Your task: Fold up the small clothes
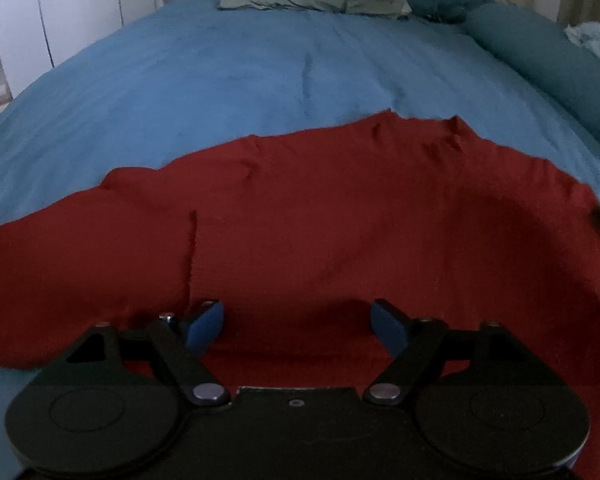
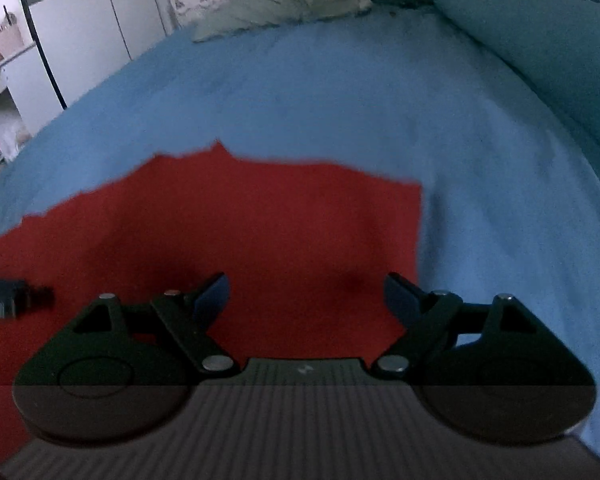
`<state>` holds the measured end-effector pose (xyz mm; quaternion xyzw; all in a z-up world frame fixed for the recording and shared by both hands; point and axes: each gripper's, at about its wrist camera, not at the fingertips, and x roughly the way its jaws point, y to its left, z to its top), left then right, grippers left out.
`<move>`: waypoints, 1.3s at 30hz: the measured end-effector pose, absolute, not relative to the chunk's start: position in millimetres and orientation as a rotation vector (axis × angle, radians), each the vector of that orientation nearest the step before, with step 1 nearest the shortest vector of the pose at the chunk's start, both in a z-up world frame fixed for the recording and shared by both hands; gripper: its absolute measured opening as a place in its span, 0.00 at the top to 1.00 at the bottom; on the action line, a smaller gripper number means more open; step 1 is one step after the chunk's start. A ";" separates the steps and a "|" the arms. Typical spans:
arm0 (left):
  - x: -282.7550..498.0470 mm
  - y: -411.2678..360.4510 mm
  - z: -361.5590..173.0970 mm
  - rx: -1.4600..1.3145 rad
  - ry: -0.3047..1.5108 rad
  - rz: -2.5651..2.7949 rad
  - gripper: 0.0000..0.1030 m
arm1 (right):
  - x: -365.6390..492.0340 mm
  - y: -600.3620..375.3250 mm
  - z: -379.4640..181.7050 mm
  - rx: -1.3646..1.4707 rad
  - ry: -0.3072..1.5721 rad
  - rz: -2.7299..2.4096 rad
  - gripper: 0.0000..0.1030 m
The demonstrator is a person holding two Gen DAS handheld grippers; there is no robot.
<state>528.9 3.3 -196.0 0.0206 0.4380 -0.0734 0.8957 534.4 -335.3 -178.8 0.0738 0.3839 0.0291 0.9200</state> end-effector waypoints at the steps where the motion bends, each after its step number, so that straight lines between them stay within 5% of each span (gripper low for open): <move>1: 528.0 4.0 -196.3 0.043 0.908 -0.153 0.15 | 548.6 -337.2 -183.1 0.163 0.789 0.051 0.03; 10: 530.6 3.9 -201.0 0.032 0.898 -0.175 0.04 | 598.6 -369.4 -213.2 0.180 0.805 -0.007 0.02; 25: 510.8 13.2 -187.2 0.024 0.889 -0.201 0.00 | 511.6 -326.2 -196.3 0.073 0.781 0.044 0.01; 39: 446.3 210.0 -79.1 -0.176 0.805 0.166 0.00 | 488.7 -197.5 -95.0 0.167 0.784 0.197 0.00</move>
